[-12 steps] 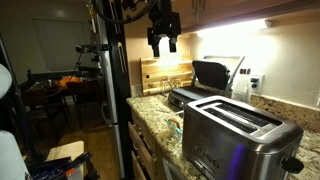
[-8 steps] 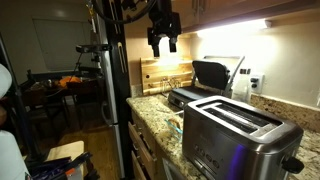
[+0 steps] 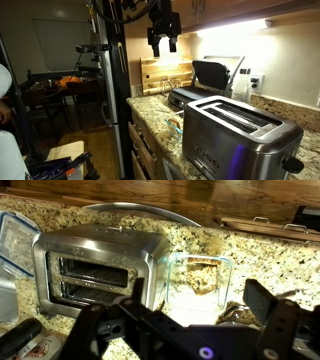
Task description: Put one slice of bread in the bread toaster
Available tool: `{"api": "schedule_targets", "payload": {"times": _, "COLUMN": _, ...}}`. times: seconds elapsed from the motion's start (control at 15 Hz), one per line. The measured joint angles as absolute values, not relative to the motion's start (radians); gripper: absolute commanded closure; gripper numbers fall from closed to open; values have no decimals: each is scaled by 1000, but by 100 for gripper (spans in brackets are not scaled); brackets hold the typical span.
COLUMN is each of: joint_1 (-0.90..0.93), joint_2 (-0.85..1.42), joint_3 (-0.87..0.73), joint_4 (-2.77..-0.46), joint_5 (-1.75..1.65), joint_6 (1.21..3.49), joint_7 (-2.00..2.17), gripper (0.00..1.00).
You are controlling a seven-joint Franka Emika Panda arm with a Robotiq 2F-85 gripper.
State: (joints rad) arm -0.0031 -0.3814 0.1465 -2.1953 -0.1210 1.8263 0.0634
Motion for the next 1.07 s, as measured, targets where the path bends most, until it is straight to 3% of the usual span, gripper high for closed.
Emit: {"api": "schedule_targets", "payload": {"times": 1.07, "joint_1": 18, "joint_2": -266, "joint_3": 154, "joint_4": -2183, "joint_5": -118, "joint_6": 1843, "joint_7": 199, "gripper": 0}}
